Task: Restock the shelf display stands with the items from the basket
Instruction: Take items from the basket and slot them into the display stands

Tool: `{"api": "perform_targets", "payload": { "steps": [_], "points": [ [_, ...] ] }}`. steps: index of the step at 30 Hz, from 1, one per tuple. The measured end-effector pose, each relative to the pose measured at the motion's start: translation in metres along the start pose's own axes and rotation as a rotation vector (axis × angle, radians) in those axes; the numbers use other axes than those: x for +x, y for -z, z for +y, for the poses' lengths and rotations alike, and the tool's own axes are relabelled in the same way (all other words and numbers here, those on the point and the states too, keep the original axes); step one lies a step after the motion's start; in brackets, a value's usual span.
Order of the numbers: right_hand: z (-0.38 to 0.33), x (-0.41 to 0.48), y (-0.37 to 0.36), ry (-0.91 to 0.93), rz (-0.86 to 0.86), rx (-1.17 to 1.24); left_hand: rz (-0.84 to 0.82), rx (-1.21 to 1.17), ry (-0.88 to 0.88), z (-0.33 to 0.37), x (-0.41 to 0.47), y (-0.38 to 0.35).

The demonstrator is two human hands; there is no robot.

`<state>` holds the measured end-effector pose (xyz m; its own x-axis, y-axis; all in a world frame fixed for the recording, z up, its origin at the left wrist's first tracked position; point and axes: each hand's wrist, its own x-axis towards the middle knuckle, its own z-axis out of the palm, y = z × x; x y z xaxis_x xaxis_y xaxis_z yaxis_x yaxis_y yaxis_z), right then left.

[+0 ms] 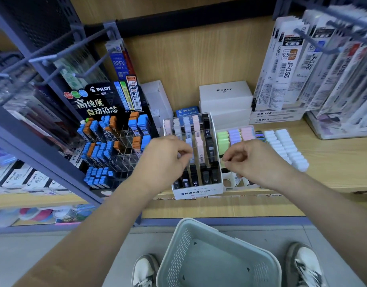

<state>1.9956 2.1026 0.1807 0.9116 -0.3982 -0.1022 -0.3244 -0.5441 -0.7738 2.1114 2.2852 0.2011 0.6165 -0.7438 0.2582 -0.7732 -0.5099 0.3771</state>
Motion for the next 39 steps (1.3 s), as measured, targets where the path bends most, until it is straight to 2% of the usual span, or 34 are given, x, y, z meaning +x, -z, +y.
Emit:
{"api": "perform_targets", "payload": {
  "steps": [3,5,11,17,24,28,33,39],
  "points": [
    [0.005,-0.005,-0.009,0.063,-0.04,-0.102,-0.151,0.052,-0.123,0.016,-0.009,-0.019],
    [0.008,-0.008,-0.015,0.092,-0.069,-0.143,-0.232,0.114,-0.128,0.017,-0.009,-0.029],
    [0.018,-0.007,-0.02,0.089,-0.063,-0.127,-0.306,0.2,-0.148,0.01,-0.008,-0.035],
    [0.023,-0.007,-0.023,0.067,-0.136,-0.137,-0.296,0.199,-0.11,0.004,-0.006,-0.034],
    [0.027,-0.005,-0.023,0.045,-0.112,-0.033,-0.27,0.168,-0.079,0.003,-0.005,-0.035],
    [0.026,-0.005,-0.021,0.017,-0.072,0.041,-0.19,0.108,-0.06,0.003,-0.005,-0.036],
    [0.024,-0.006,-0.019,-0.09,-0.053,0.184,-0.21,0.119,-0.084,0.007,-0.004,-0.043],
    [0.024,-0.006,-0.019,-0.166,-0.065,0.247,-0.202,0.148,-0.114,0.009,-0.004,-0.046]
  ]
}}
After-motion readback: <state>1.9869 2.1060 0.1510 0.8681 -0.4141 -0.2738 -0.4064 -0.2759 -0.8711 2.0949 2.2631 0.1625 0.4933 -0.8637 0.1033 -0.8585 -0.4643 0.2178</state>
